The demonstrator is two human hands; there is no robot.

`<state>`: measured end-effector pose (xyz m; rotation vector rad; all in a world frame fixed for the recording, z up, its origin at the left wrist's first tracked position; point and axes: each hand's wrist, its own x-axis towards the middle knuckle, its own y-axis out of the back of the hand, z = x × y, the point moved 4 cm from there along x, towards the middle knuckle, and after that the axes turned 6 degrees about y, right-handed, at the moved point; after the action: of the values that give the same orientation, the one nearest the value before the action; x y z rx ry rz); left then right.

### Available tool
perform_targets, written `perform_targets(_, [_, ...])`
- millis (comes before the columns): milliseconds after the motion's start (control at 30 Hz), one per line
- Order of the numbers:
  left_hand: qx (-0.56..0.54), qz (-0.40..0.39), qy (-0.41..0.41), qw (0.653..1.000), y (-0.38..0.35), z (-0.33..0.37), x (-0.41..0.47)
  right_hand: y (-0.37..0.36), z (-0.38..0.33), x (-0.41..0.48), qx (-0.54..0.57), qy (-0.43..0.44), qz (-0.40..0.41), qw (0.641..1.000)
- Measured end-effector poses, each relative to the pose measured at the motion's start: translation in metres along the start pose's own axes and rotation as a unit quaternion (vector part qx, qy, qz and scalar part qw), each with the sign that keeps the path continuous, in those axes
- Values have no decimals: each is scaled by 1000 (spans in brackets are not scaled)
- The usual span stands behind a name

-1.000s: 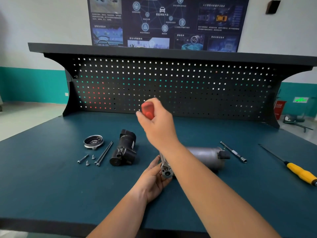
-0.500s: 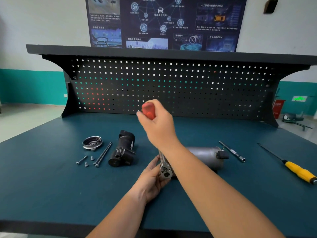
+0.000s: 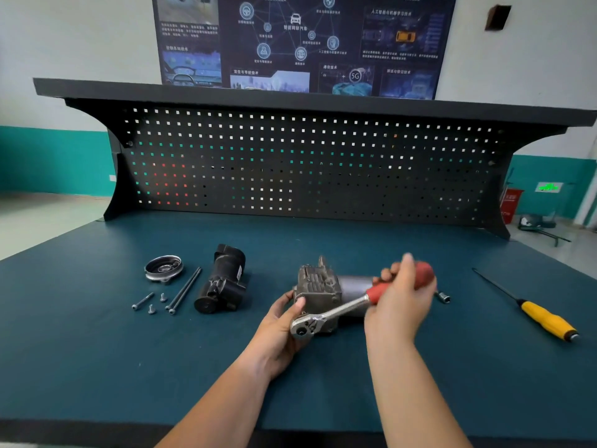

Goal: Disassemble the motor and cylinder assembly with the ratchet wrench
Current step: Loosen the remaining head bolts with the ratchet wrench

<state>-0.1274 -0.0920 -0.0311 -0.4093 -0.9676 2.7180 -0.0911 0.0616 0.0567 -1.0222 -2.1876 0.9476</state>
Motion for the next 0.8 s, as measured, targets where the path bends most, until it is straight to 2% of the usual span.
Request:
perform_targets(100, [-4, -8, -12, 1000, 0, 0, 0, 37, 14, -6, 41, -53, 100, 993])
perform_targets(233, [11, -1, -22, 1000, 0, -1, 0, 62, 34, -16, 91, -129, 174, 972])
perform_targets(467, [-9, -50, 18, 999, 1, 5, -6, 56, 40, -9, 124, -163, 198, 959])
perform_targets(633, [-18, -40, 13, 999, 3, 6, -5, 30, 19, -1, 87, -95, 135, 982])
perform_targets(800, [-42, -32, 13, 998, 4, 6, -3, -28, -8, 0, 2, 4, -43, 999])
